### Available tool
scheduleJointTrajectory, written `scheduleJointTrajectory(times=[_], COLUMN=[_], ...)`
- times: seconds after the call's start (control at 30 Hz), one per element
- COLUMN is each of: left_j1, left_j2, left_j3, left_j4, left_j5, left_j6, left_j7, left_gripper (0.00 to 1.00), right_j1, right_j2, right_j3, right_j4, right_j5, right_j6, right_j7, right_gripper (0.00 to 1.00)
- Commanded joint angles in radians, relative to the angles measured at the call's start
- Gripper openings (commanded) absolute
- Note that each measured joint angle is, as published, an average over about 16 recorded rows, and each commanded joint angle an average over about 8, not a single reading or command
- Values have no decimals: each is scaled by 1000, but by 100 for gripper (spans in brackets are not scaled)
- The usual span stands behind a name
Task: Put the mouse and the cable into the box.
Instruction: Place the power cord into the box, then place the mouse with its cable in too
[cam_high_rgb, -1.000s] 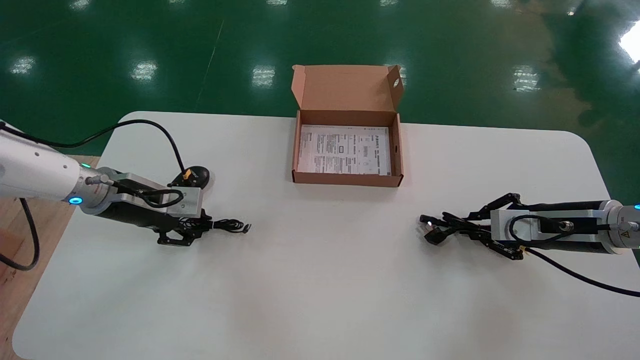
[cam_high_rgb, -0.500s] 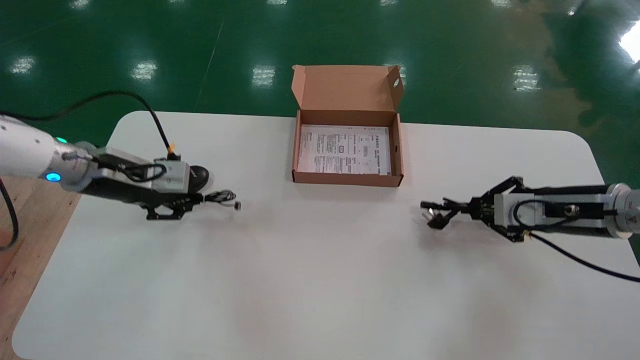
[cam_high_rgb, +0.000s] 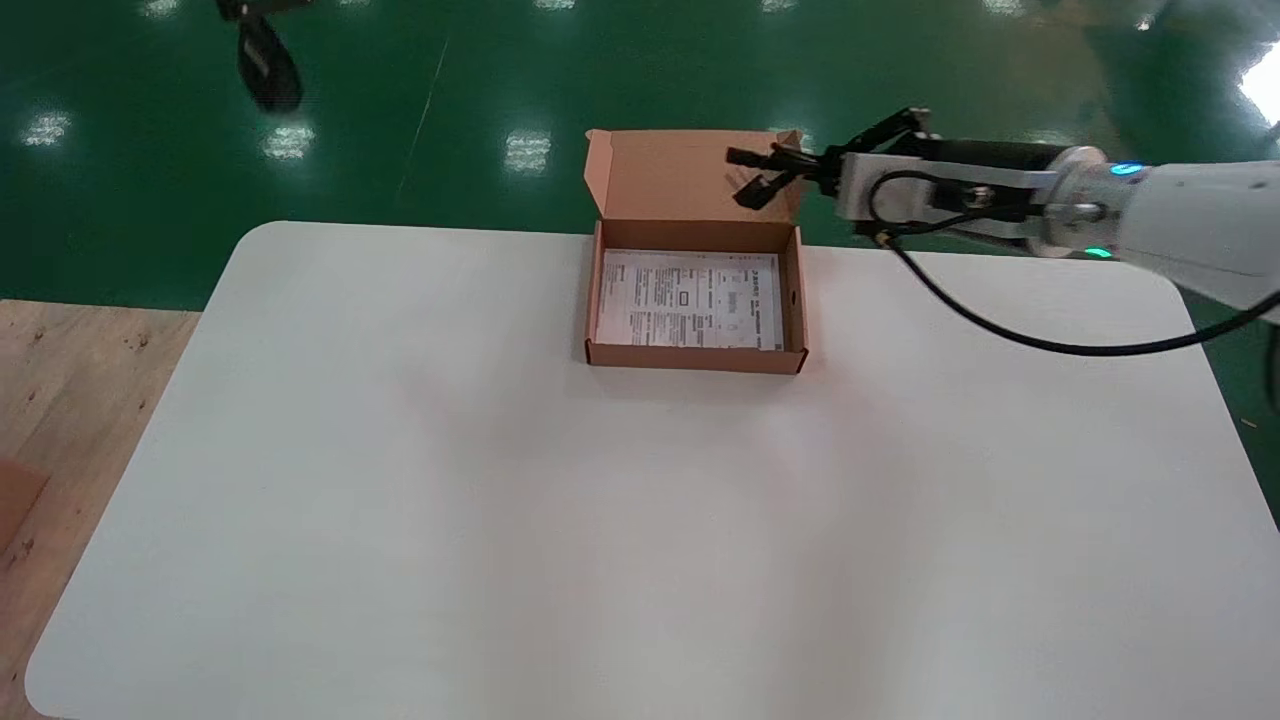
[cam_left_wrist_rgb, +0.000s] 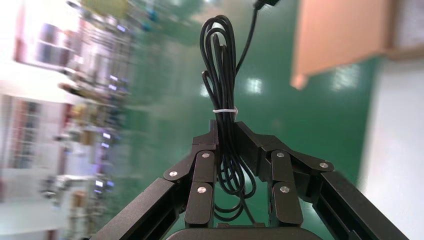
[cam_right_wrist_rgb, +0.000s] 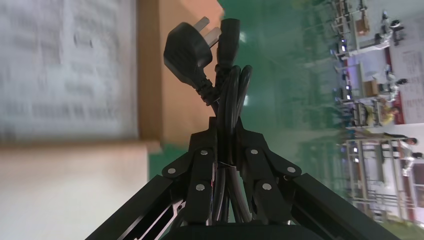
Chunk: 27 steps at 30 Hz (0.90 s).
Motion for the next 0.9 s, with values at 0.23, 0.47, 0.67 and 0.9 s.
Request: scheduleJointTrajectory(times=[0.23,0.47,0.67,0.9], left_j1=[-37,-55,-70,-84], left_j2=[33,57,66,67], left_j3=[-3,21,37,48], left_j4=[-35,0,26,50], left_j5=[1,40,68,86], left_j6=[-22,-35,-44,-46], left_j7=[36,25,16,16], left_gripper=[0,0,0,0], right_j1=[-26,-51,-77,-98], right_j2=[-152,-184,-190,-192], right_j3=[15,12,-9,-50], right_j4=[-46,-68,-62,-35], right_j5=[25,43,53,59], right_j6=[109,119,111,95], right_j7=[-72,-115,-109,-78], right_gripper=[0,0,3,82])
